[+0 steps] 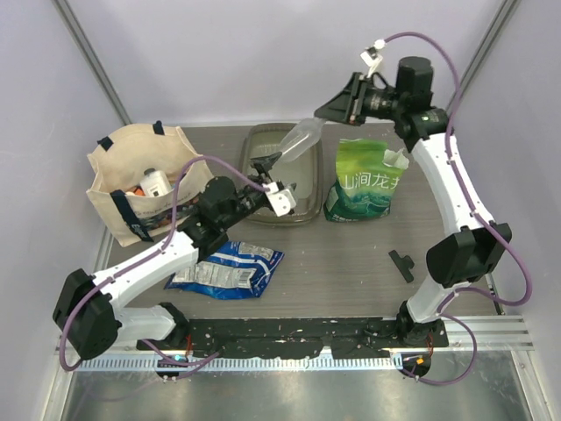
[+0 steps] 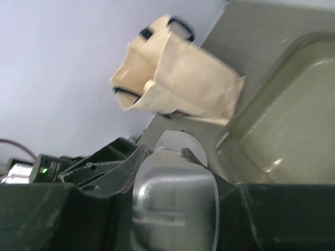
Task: Fill the litter box with clean litter
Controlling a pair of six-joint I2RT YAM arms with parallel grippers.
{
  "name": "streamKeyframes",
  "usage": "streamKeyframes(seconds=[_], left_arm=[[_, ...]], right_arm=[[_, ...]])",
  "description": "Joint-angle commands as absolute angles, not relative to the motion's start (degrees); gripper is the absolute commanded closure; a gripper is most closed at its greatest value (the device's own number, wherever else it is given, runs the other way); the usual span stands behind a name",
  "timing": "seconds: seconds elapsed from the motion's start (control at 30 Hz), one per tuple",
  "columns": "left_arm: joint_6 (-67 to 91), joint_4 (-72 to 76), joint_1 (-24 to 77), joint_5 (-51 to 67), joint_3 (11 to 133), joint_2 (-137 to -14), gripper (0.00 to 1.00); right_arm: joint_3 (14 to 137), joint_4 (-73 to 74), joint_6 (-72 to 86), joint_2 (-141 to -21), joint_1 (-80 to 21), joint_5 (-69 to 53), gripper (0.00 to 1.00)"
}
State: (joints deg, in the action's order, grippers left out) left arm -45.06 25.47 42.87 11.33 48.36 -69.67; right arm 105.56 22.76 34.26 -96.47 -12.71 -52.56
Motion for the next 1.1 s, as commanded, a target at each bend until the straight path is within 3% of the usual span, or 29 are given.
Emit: streamKeyframes(seconds=[0.0,0.13,0.3,0.53,0.7,0.83,0.97,1.07], left_arm=[[-30.5,16.4,43.1,11.7,58.5,-70.7,0.13],[-25.1,11.9,43.1,19.8,65.5,-74.0,0.08],[-19.2,9.3,43.1,25.8,73.5,-82.5,0.07],[-13.4,12.2,43.1,29.4,85.6,-97.2,0.08],[-11.0,9.1,43.1,26.6,97.5,-107.1,0.12],[-11.0,10.2,43.0,27.3,99.0,-108.6,0.13],[-13.6,8.6,43.0,32.3,99.7,-109.1,0.22],[-13.7,7.0,43.1,34.8,100.2,-109.4,0.36]], right_arm=[[114.8,23.4,29.0,-95.2,-4.3,-48.6,0.99],[119.7,27.0,26.3,-96.0,4.0,-47.9,0.99],[121.4,35.8,11.7,-91.7,10.6,-33.4,0.99],[121.9,55.0,-9.0,-89.2,10.9,-27.2,0.99],[121.1,54.7,-12.5,-87.5,10.9,-25.6,0.99],[118.5,56.9,-13.8,-86.6,10.9,-26.3,0.99],[115.2,58.9,-15.6,-86.7,10.8,-28.6,0.99],[114.7,58.8,-15.4,-87.2,10.9,-30.1,0.99]])
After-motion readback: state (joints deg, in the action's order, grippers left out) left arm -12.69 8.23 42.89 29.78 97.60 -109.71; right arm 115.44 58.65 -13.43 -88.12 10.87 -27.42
